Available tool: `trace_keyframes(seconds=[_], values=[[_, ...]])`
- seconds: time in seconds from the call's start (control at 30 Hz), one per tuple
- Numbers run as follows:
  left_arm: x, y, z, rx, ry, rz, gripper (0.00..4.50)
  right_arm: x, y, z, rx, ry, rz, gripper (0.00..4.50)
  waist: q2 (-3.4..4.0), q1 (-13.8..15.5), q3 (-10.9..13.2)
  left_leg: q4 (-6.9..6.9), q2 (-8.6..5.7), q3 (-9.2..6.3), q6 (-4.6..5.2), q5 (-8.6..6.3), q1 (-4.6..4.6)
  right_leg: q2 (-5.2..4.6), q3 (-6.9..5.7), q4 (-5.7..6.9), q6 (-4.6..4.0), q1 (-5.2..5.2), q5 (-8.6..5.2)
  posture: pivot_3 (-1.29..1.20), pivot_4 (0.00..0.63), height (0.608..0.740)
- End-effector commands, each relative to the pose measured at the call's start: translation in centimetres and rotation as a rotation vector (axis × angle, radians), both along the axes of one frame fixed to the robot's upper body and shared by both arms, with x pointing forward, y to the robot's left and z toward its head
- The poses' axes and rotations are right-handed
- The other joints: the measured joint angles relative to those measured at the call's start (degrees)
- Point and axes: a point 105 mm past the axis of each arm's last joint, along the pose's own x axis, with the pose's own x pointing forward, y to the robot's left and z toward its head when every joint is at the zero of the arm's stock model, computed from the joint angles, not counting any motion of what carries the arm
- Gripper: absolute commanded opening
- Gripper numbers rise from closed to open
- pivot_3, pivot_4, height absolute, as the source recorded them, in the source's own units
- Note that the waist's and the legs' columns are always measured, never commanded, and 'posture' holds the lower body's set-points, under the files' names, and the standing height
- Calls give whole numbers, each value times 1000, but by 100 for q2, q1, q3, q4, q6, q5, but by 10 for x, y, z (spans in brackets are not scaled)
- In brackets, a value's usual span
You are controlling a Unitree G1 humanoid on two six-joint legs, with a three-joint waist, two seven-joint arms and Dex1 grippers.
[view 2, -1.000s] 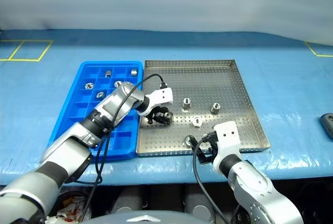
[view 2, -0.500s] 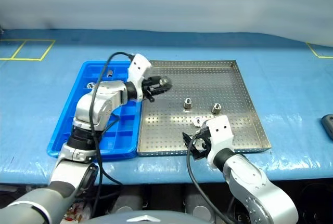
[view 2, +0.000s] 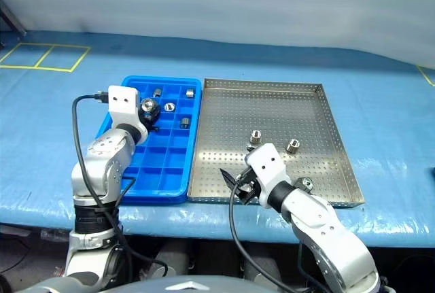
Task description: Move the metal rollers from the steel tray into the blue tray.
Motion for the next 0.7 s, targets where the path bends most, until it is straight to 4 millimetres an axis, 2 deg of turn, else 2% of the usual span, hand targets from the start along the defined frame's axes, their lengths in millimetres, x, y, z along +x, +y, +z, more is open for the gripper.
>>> trace_keyframes(seconds=[0.03, 0.43, 0.6, 0.7], values=[[-4, 12, 15, 60, -72, 99, 1808, 0, 1, 8, 11, -39, 11, 4500, 0, 13, 0, 0, 0, 0, 0, 0, 0, 0, 0, 0, 0, 0, 0, 156, 150, 740], [-25, 34, -13, -3, 14, 332, 1808, -3, -4, 1, 8, -5, -21, 4500, 0, 43, 0, 1, 2, 0, 0, 0, 0, -1, -2, 0, -1, -1, 0, 134, 150, 740], [-32, 33, -33, -65, 104, 371, 1808, -4, -4, 0, 8, 0, -30, 4500, 0, 46, -1, 1, 1, -1, 0, -1, 0, -1, -3, 0, -1, 0, 0, 128, 150, 740], [-32, 29, -39, -80, 130, 355, 2809, -5, -4, -1, 12, 4, -39, 4500, -1, 40, -1, 2, 0, 0, 0, -1, 1, -2, -2, -1, -1, 2, 0, 122, 150, 740]])
